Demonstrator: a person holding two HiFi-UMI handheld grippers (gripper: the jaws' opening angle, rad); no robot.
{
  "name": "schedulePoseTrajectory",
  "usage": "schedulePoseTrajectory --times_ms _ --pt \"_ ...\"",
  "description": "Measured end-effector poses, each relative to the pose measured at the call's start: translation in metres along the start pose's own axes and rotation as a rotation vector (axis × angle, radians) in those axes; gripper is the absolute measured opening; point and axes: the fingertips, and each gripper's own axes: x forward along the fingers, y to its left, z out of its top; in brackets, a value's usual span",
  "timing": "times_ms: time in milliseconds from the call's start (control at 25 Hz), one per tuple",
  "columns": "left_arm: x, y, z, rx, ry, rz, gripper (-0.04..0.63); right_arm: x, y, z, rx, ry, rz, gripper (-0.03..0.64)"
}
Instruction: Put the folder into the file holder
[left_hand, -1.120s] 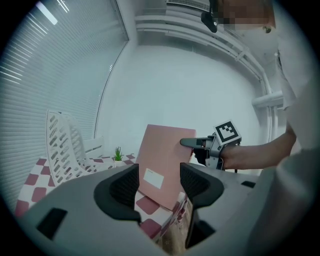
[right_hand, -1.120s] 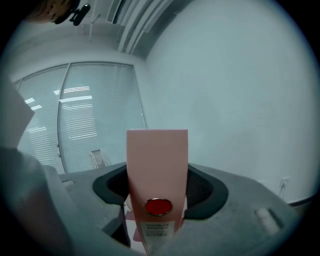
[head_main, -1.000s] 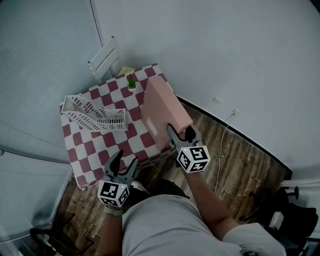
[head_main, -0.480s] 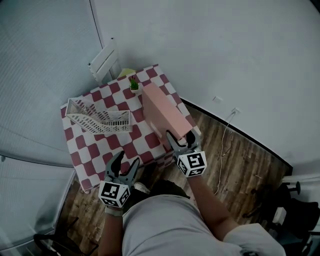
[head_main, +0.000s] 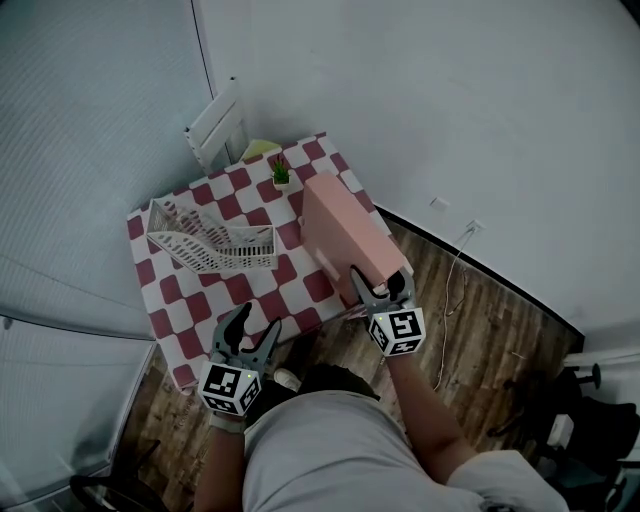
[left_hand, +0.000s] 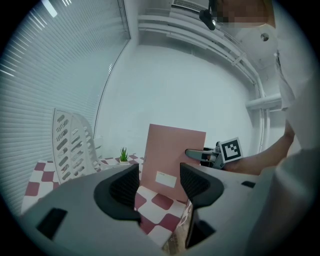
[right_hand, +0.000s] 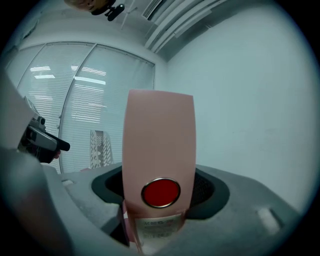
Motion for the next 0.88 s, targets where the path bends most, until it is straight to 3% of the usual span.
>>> schedulePoseTrajectory --times_ms 440,680,880 --pt "-0.01 0.041 0.01 -0.006 -0.024 -0.005 0.242 0.023 0.008 0.047 -0.026 -0.067 0.004 0.27" --pt "-0.019 0.052 0.012 -0.01 -0.033 0.021 0.242 0.037 0.01 0.084 -0.033 -0.115 0.064 0.268" --pt "-0.021 0.061 0.016 -0.022 -0.047 0.075 0.242 0.049 0.013 0.118 -0.029 -0.156 0.176 0.268"
